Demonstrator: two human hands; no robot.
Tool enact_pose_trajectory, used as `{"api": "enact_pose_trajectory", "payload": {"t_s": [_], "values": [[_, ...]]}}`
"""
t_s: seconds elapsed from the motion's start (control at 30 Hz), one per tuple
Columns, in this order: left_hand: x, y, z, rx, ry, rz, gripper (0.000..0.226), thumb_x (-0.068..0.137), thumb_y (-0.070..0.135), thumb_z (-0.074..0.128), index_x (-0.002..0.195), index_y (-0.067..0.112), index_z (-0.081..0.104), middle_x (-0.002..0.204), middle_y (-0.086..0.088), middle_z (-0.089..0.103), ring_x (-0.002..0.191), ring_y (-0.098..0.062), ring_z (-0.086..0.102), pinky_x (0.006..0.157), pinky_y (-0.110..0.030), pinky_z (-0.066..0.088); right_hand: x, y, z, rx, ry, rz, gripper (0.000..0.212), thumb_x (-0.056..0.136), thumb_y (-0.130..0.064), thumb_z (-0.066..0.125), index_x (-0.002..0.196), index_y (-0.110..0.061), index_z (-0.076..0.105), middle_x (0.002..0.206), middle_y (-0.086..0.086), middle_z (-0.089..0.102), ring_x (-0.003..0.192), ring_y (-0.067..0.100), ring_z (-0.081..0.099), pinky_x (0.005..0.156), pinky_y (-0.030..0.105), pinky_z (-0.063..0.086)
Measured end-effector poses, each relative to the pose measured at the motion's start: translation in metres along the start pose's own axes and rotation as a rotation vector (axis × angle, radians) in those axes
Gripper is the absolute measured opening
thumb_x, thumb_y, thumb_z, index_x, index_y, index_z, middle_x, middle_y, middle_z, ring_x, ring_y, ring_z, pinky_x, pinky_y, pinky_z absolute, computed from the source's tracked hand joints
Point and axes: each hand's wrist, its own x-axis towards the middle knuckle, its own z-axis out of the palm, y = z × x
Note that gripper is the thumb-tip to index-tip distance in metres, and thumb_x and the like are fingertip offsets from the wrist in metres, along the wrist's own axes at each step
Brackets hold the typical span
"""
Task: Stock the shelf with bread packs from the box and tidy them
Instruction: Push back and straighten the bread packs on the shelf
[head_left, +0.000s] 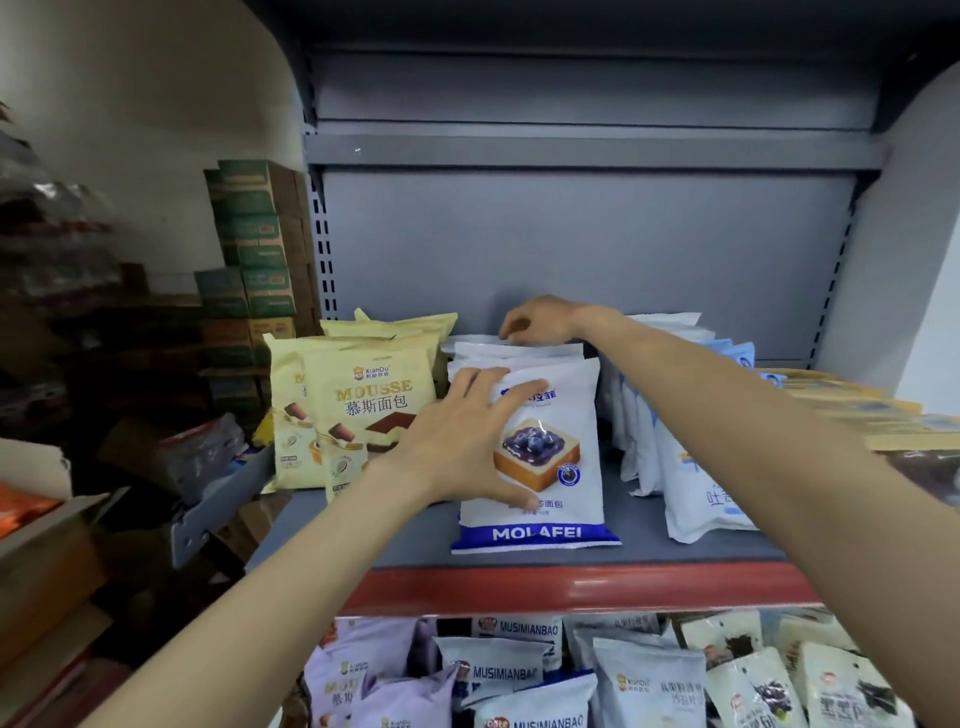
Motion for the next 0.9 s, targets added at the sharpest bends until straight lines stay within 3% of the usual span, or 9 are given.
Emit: {"api": "enact_pose_trajectory", "payload": {"t_s": [0.1,0.2,0.27,0.4,0.57,0.7,0.8,0.9], "values": [[0.002,0.0,0.002,0.01,-0.004,-0.001,0.114,0.057,0.072,0.071,0.148,0.041,0.008,0.149,0.001,0.017,0.14,-0.019,0.008,0.1,-0.037,0.039,0.01,0.002,0.004,-0.036,-0.055,0.024,0.031,0.096,-0.024,0.05,0.125,-0.015,0.057,0.132,0.003,0.055,0.118,0.022,0.051,0.101,0.033,0.041],[0.003,0.0,0.004,0.007,0.013,0.005,0.114,0.057,0.072,0.071,0.148,0.041,0.009,0.148,0.0,0.018,0.139,-0.019,0.009,0.099,-0.035,0.04,0.014,0.005,0.006,-0.009,-0.05,0.033,0.028,0.094,-0.023,0.053,0.118,-0.014,0.062,0.123,0.002,0.061,0.103,0.017,0.053,0.09,0.028,0.042],[0.002,0.0,0.005,-0.002,0.028,0.008,0.114,0.058,0.072,0.071,0.148,0.041,0.009,0.148,0.0,0.017,0.14,-0.018,0.009,0.098,-0.035,0.041,0.014,0.007,0.007,0.017,0.007,0.01,0.023,0.092,-0.019,0.054,0.11,-0.012,0.066,0.116,0.003,0.065,0.093,0.014,0.052,0.081,0.025,0.041],[0.002,0.0,0.005,-0.002,0.035,0.011,0.114,0.059,0.071,0.072,0.148,0.041,0.007,0.15,0.001,0.014,0.14,-0.018,0.006,0.097,-0.035,0.041,0.009,0.016,0.0,0.094,0.164,-0.056,0.012,0.087,-0.018,0.063,0.095,-0.012,0.07,0.103,0.005,0.07,0.086,0.012,0.056,0.08,0.023,0.045],[0.012,0.002,0.011,0.011,0.082,0.004,0.114,0.058,0.068,0.074,0.148,0.04,0.009,0.153,0.001,0.01,0.142,-0.02,0.001,0.099,-0.039,0.04,0.001,0.028,-0.011,0.074,0.125,-0.091,0.022,0.092,-0.018,0.057,0.11,-0.013,0.068,0.105,-0.007,0.064,0.097,0.008,0.054,0.07,0.003,0.038],[0.017,0.0,0.015,-0.009,0.074,0.007,0.114,0.058,0.067,0.074,0.148,0.04,0.009,0.154,-0.001,0.008,0.143,-0.02,-0.001,0.103,-0.04,0.037,0.013,0.037,-0.006,0.185,0.228,-0.089,0.026,0.094,-0.022,0.055,0.119,-0.017,0.063,0.123,0.0,0.061,0.113,0.017,0.055,0.098,0.029,0.043],[0.016,0.0,0.014,0.013,0.079,0.014,0.115,0.06,0.067,0.073,0.149,0.038,0.008,0.154,-0.002,0.009,0.142,-0.022,0.002,0.102,-0.038,0.038,0.021,0.033,-0.005,0.296,0.21,-0.104,0.031,0.093,-0.025,0.058,0.123,-0.017,0.06,0.126,0.0,0.059,0.115,0.014,0.053,0.102,0.028,0.041],[0.016,0.0,0.015,0.033,0.091,0.018,0.114,0.061,0.067,0.073,0.149,0.037,0.006,0.154,-0.003,0.009,0.142,-0.023,0.003,0.101,-0.038,0.038,0.032,0.027,-0.002,0.442,0.067,-0.059,0.033,0.094,-0.033,0.055,0.125,-0.022,0.055,0.119,-0.002,0.059,0.106,0.015,0.058,0.096,0.031,0.044]]}}
